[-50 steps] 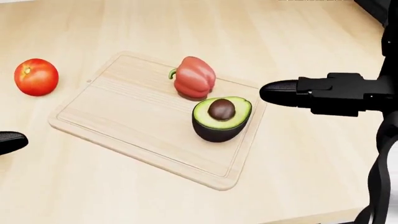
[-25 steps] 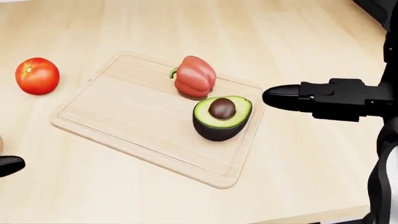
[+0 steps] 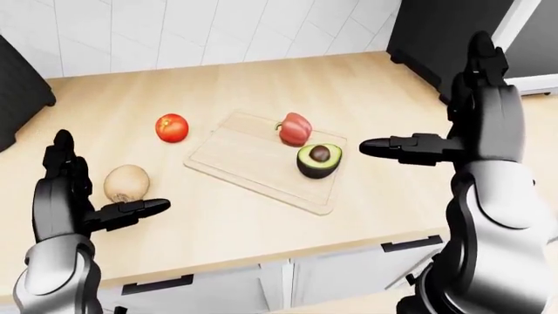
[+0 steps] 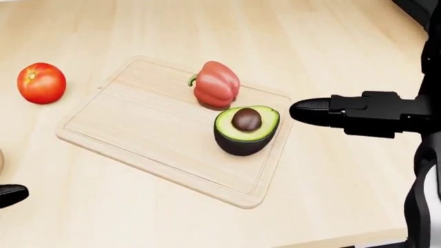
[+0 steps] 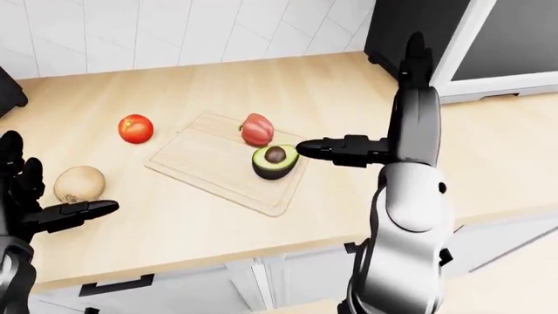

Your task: Place the avocado, onion, tomato and bell pepper on the cutting board.

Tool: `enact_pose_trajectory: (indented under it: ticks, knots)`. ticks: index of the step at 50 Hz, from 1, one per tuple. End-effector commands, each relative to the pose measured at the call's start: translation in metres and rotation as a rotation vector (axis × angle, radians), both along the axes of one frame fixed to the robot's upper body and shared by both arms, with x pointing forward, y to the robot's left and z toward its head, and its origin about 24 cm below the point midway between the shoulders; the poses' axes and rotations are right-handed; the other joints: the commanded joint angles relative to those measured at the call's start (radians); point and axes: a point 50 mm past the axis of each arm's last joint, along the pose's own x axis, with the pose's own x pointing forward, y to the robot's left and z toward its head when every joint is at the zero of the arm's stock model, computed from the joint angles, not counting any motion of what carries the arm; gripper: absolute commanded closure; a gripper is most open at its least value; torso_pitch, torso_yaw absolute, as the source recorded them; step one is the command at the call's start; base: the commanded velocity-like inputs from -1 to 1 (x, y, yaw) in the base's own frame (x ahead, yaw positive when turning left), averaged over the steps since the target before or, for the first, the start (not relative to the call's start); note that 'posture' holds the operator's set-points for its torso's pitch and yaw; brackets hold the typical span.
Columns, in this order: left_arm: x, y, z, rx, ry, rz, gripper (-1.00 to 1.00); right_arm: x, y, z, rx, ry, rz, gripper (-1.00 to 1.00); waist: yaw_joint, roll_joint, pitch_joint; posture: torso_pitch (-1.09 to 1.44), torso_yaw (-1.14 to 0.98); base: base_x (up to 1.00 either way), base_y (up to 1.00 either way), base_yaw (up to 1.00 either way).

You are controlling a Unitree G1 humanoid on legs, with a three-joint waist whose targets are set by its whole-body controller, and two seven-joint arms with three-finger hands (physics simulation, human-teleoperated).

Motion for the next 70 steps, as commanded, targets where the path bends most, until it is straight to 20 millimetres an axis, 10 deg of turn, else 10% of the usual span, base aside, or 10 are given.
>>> enact_pose_trajectory:
  ticks: [1,9,21,49,70]
  knots:
    - [-0.003,-0.001,0.015,0.049,-0.073,0.001,-0.80,-0.005,0.001,0.010,-0.016,-0.071,0.000,-1.00,0.000,0.003,-0.020,0.00,0.00,0.00,0.00,0.00]
    - [-0.002,-0.002,0.013,0.061,-0.061,0.001,-0.10,-0.004,0.002,0.009,-0.015,-0.070,0.001,-1.00,0.000,0.003,-0.021,0.00,0.00,0.00,0.00,0.00]
    - [-0.001,-0.003,0.006,0.087,-0.033,-0.006,0.29,-0.007,0.000,0.011,-0.015,-0.074,-0.003,-1.00,0.001,0.003,-0.022,0.00,0.00,0.00,0.00,0.00]
    - [0.000,-0.016,0.040,0.151,-0.077,-0.030,0.68,-0.009,-0.002,0.009,-0.011,-0.077,-0.009,-1.00,0.001,0.001,-0.020,0.00,0.00,0.00,0.00,0.00]
    - [0.041,-0.107,0.093,0.180,-0.191,-0.321,0.72,-0.011,-0.003,0.004,-0.006,-0.075,-0.013,-1.00,0.003,-0.014,-0.020,0.00,0.00,0.00,0.00,0.00]
